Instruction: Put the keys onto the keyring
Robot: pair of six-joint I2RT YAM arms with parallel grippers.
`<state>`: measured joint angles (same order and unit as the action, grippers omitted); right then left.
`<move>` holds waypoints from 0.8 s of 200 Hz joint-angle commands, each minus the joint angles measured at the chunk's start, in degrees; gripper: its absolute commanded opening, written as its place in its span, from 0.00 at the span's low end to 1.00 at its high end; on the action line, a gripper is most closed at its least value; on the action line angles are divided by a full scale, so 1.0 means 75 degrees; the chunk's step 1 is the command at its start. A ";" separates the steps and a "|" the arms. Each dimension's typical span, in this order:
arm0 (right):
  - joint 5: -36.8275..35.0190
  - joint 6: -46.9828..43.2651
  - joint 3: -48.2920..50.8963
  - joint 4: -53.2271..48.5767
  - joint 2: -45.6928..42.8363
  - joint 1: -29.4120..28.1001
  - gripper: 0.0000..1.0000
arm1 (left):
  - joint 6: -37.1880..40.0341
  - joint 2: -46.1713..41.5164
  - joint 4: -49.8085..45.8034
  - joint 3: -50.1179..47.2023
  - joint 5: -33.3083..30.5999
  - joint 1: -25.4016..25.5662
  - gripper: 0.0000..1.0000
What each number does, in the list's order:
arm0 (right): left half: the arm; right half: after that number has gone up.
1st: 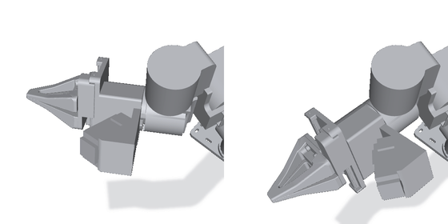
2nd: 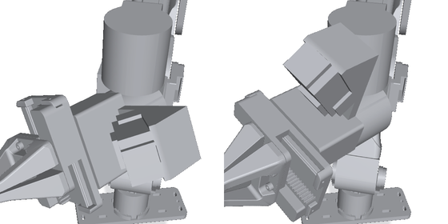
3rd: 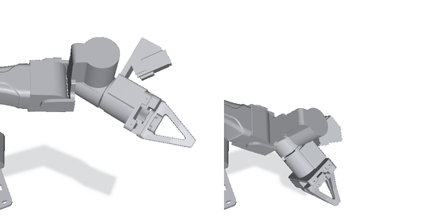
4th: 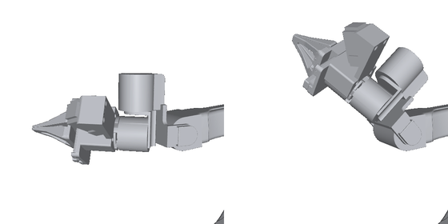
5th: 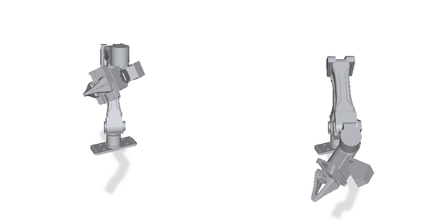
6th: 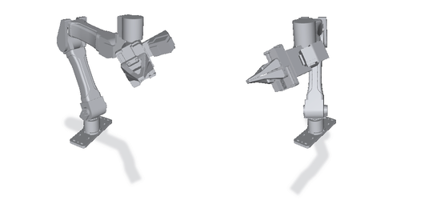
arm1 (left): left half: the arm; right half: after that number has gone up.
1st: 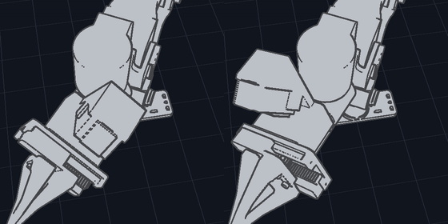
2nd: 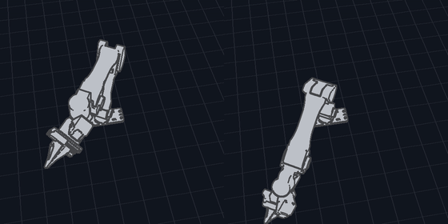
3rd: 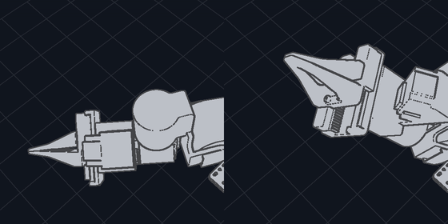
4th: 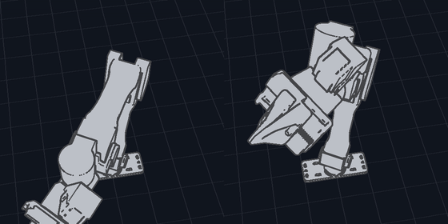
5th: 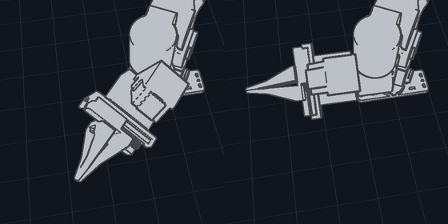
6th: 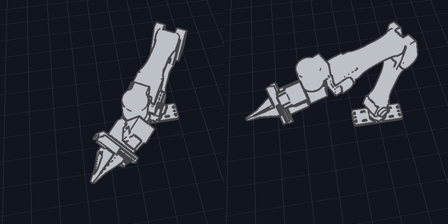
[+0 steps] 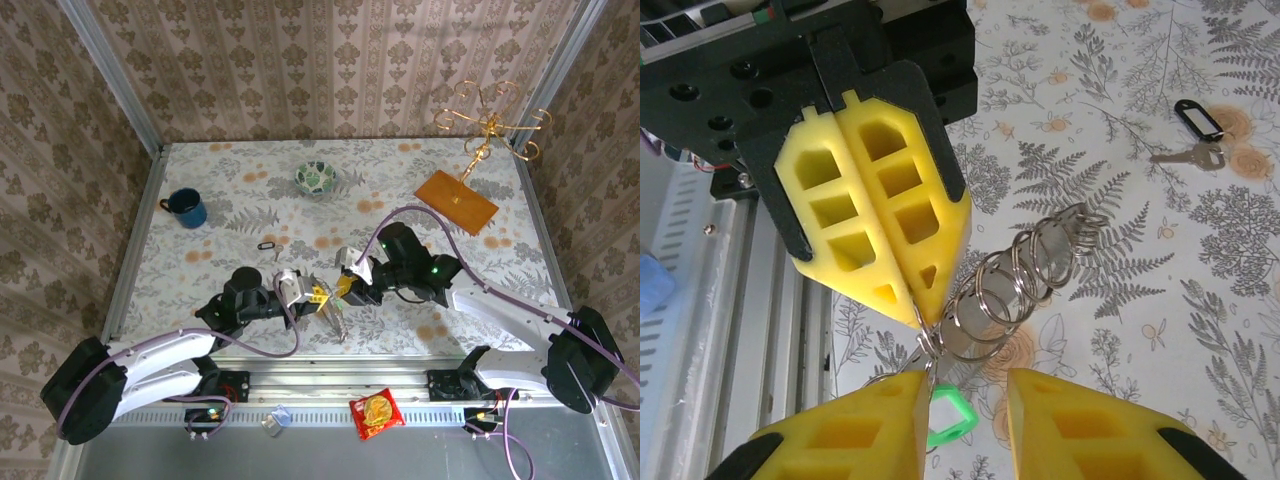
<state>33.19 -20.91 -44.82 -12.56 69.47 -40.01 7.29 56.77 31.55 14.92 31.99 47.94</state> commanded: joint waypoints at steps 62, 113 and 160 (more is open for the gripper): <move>0.0497 0.0668 0.0020 -0.0054 0.0200 -0.0008 0.23 | -0.0187 0.0024 0.0864 -0.0096 -0.0056 0.0029 0.00; 0.0418 0.0645 -0.0048 -0.0148 0.0311 0.0023 0.03 | -0.0196 0.0020 0.0880 -0.0104 -0.0070 0.0025 0.00; 0.0410 0.0720 -0.0192 -0.0126 0.0820 0.0050 0.00 | -0.0294 0.0142 0.1420 -0.0213 -0.0075 0.0029 0.00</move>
<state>35.29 -16.08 -44.64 -12.64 72.82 -39.99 7.05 57.69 35.53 14.09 31.16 47.94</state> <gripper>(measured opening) 0.063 0.053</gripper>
